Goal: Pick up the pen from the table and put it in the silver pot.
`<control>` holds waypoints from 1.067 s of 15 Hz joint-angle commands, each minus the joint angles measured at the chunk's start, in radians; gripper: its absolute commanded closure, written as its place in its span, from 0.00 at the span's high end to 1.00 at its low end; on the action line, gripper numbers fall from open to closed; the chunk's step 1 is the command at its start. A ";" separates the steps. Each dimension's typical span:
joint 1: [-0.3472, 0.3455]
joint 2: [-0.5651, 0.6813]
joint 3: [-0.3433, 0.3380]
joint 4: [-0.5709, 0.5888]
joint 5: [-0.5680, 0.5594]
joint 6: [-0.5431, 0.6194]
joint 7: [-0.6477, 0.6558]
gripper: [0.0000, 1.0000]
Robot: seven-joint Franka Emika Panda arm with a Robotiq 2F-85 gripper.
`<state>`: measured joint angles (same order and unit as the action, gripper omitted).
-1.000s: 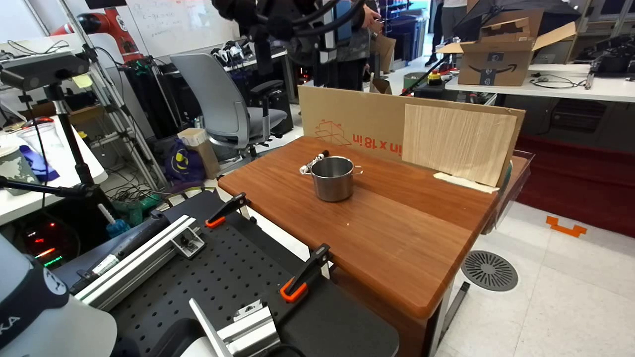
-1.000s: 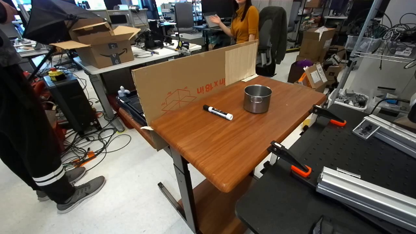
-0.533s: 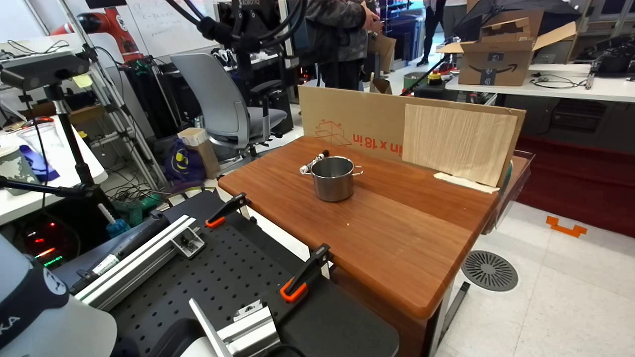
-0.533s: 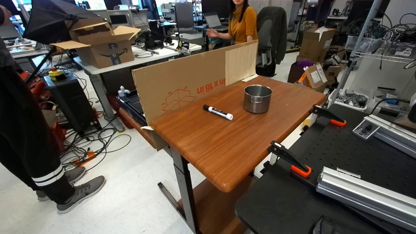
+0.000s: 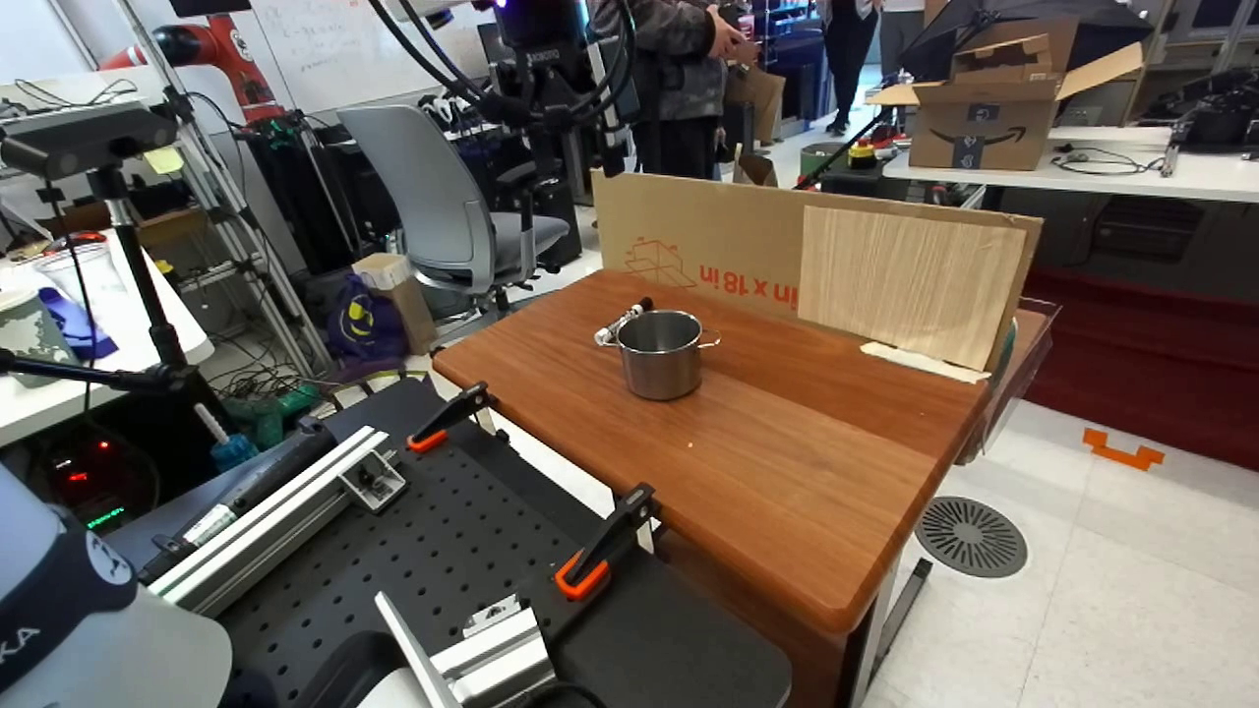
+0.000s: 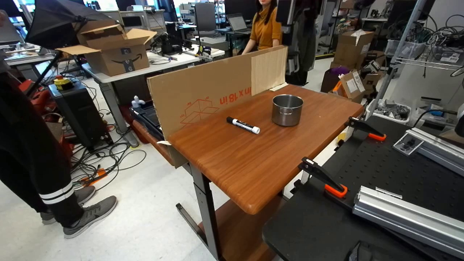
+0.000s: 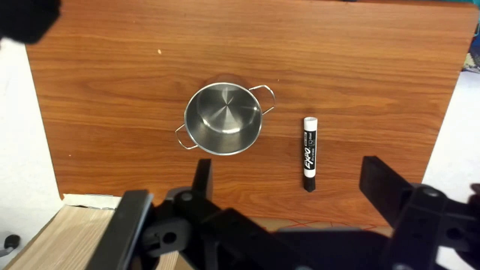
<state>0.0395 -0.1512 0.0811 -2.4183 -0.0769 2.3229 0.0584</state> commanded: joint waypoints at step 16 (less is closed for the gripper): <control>0.105 0.694 -0.010 0.538 -0.098 0.025 0.050 1.00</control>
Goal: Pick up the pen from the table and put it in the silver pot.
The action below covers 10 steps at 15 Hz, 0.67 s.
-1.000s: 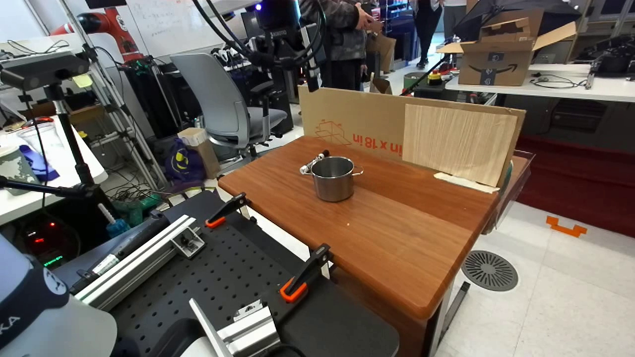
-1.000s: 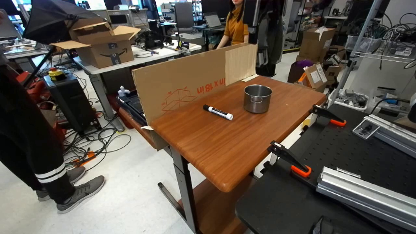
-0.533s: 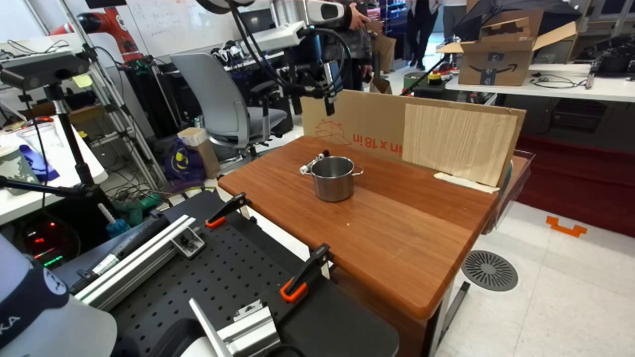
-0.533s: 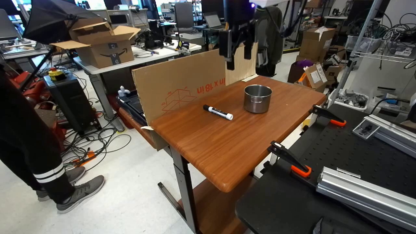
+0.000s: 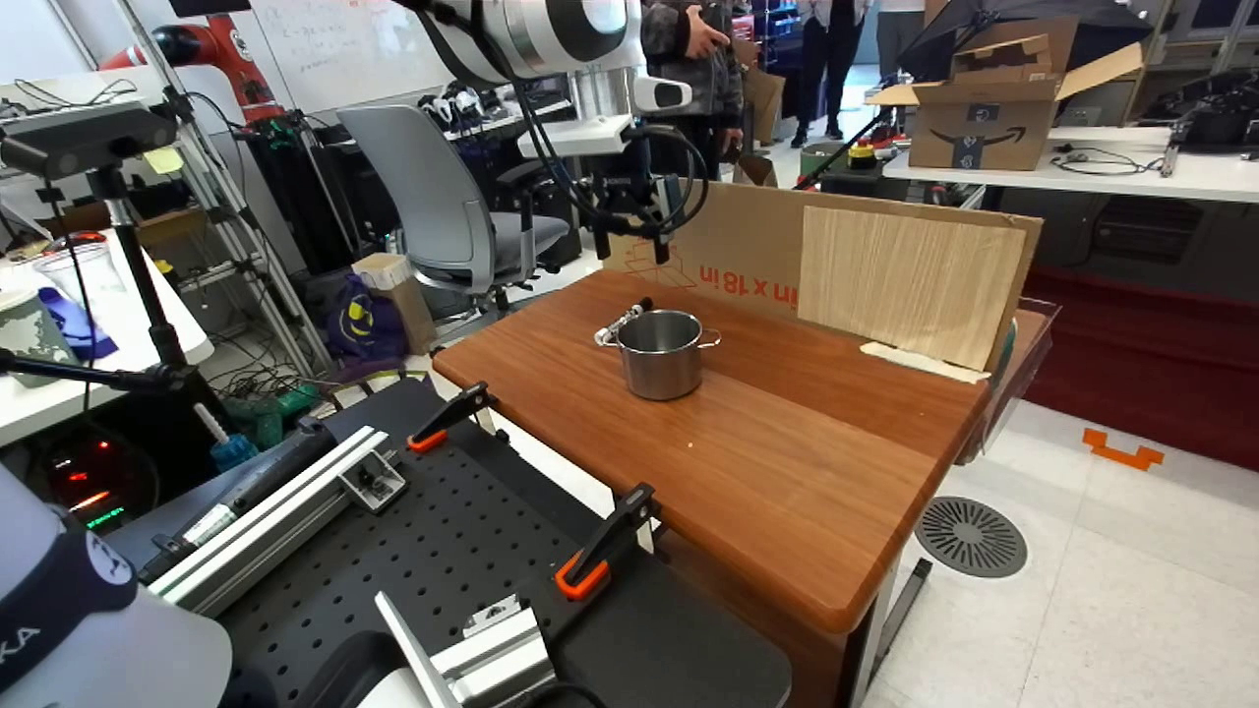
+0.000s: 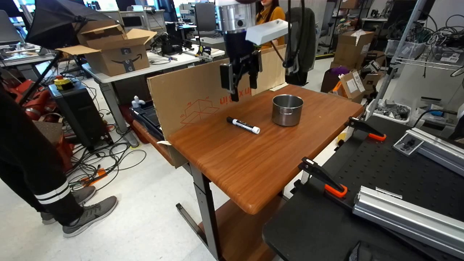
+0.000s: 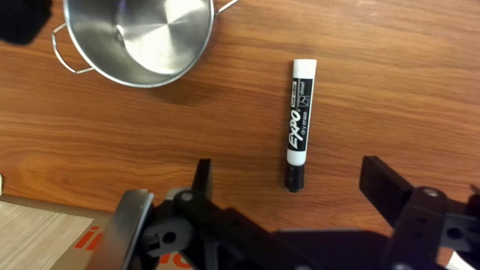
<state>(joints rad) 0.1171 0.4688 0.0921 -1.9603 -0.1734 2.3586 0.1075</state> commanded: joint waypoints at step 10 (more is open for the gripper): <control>0.044 0.207 -0.033 0.188 0.010 0.021 0.001 1.00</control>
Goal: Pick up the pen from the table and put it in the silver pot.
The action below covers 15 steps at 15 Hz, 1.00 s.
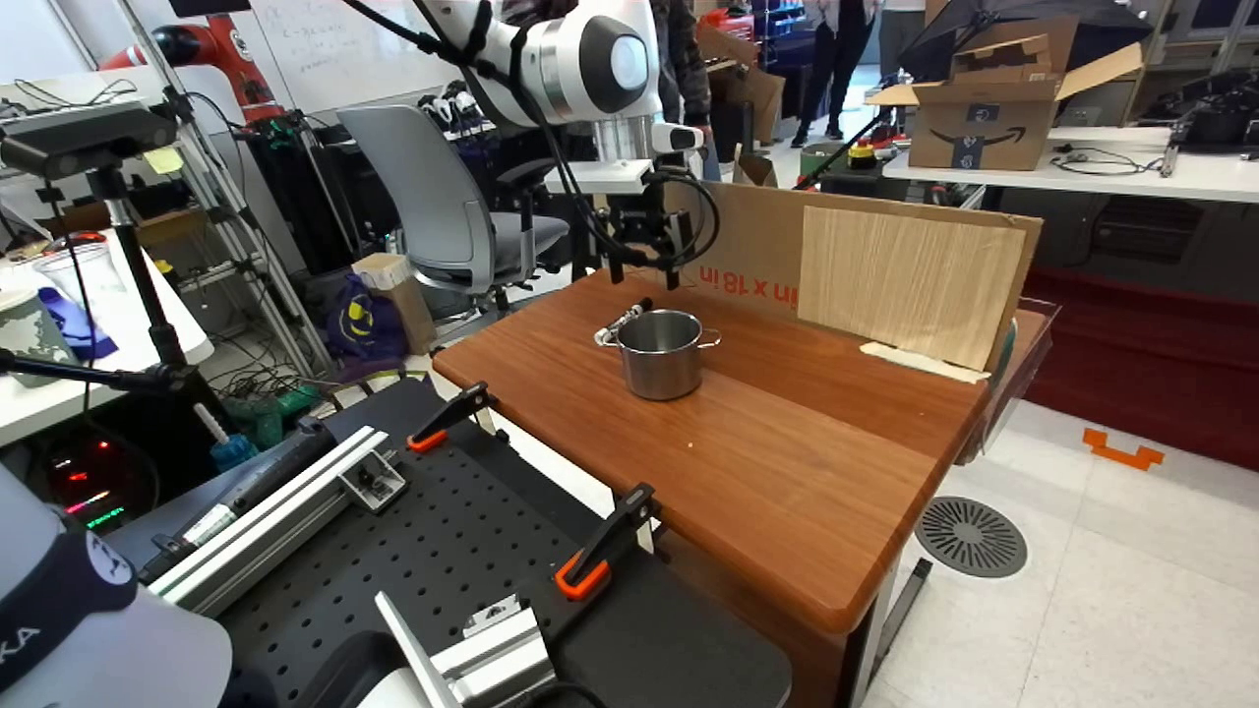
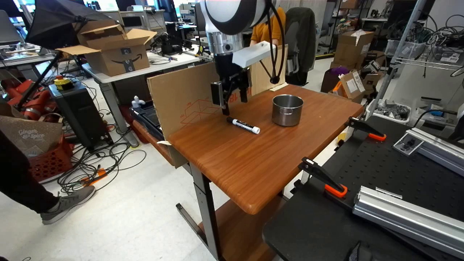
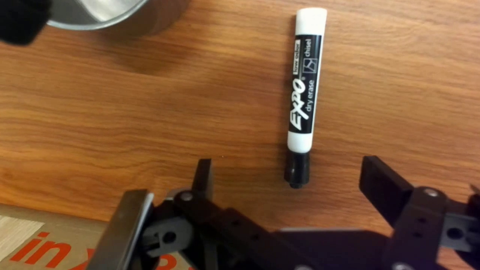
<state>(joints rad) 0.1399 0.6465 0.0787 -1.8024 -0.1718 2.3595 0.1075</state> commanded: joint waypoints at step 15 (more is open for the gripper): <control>0.023 0.020 -0.016 0.019 0.013 0.004 -0.009 1.00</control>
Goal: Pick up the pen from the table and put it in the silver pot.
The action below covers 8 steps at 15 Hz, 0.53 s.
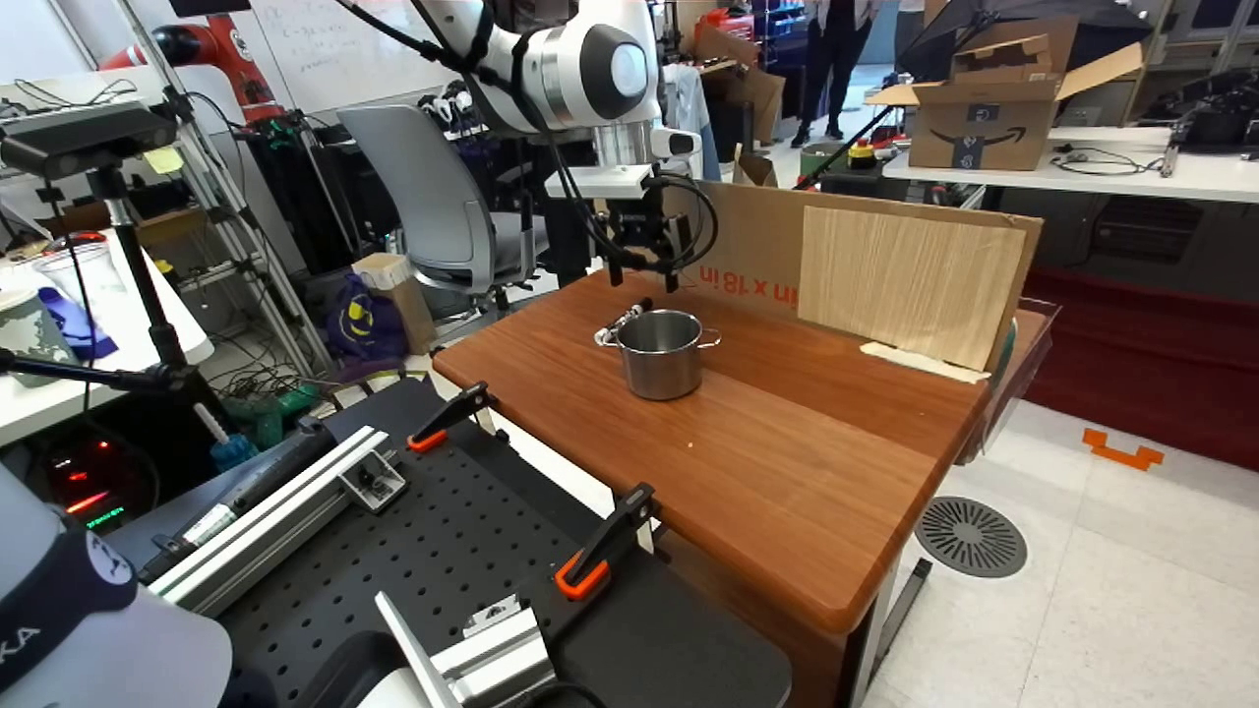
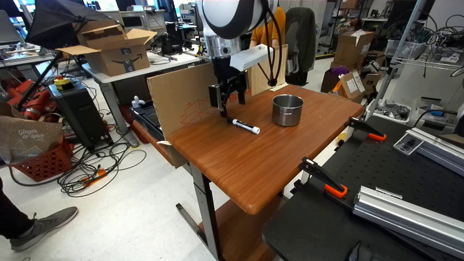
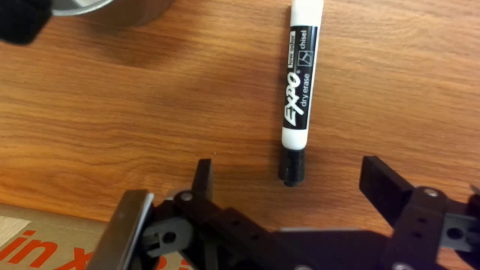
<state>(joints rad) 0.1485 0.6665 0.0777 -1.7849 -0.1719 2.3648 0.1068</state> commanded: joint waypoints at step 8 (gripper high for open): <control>0.009 0.007 -0.006 0.002 0.028 0.015 -0.009 1.00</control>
<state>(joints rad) 0.1485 0.6665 0.0777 -1.7857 -0.1699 2.3648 0.1068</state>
